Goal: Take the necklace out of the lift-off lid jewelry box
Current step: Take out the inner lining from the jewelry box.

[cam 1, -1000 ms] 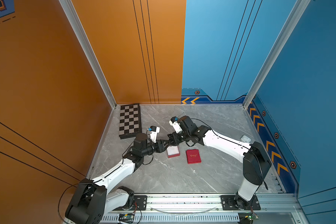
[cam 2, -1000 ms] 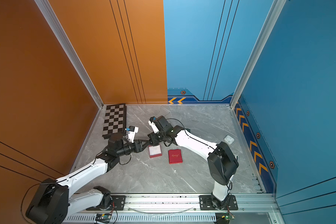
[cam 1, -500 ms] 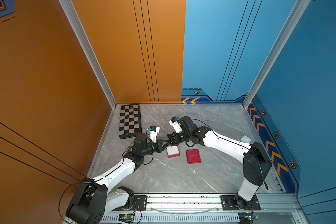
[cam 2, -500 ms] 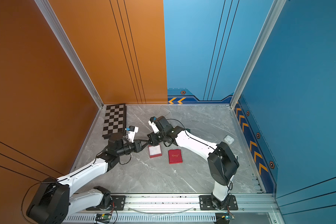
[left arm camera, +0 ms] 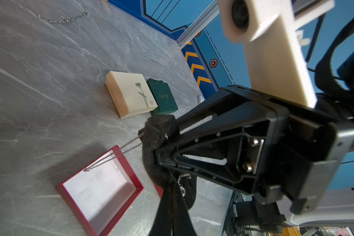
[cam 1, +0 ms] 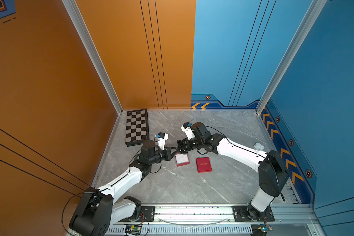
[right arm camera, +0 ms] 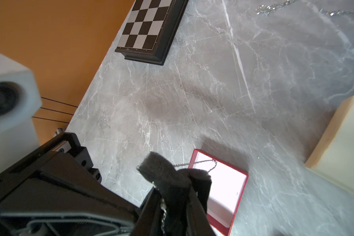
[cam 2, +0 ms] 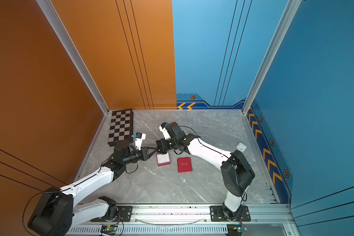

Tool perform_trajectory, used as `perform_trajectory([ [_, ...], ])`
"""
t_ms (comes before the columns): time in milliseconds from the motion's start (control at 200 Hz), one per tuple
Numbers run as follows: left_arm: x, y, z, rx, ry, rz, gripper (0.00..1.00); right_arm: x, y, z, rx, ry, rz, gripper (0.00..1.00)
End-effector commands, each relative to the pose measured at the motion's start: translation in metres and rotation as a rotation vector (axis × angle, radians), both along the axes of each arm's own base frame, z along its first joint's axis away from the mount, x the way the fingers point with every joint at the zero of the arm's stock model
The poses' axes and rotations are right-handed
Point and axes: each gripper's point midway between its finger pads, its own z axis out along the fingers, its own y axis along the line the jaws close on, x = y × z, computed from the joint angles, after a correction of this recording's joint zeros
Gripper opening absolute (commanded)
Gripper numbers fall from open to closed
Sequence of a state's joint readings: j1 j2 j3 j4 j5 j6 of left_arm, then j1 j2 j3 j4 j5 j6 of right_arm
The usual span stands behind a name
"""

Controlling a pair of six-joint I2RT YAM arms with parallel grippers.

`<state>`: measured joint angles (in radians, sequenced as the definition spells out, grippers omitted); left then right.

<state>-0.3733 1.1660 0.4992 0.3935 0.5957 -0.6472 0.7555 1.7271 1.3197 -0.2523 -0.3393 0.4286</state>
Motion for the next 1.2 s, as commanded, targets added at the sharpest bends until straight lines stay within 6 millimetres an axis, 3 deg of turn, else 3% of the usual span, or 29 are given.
perform_trajectory([
  [0,0.002,0.004,0.009,0.005,-0.048,0.017,0.0,-0.008,-0.001,0.015,0.063,0.013,0.0,0.25],
  [435,0.005,0.013,0.01,0.016,-0.068,0.068,0.0,-0.024,0.002,-0.002,0.092,0.079,-0.006,0.27],
  [601,0.006,0.015,0.008,0.02,-0.065,0.078,0.0,-0.026,0.002,0.0,0.106,0.082,-0.007,0.17],
  [951,0.005,0.021,-0.001,0.034,-0.049,0.093,0.0,-0.011,-0.017,0.02,0.145,0.074,-0.046,0.16],
  [1196,0.005,0.024,-0.001,0.054,-0.055,0.104,0.0,-0.022,-0.014,0.014,0.159,0.124,0.003,0.16],
])
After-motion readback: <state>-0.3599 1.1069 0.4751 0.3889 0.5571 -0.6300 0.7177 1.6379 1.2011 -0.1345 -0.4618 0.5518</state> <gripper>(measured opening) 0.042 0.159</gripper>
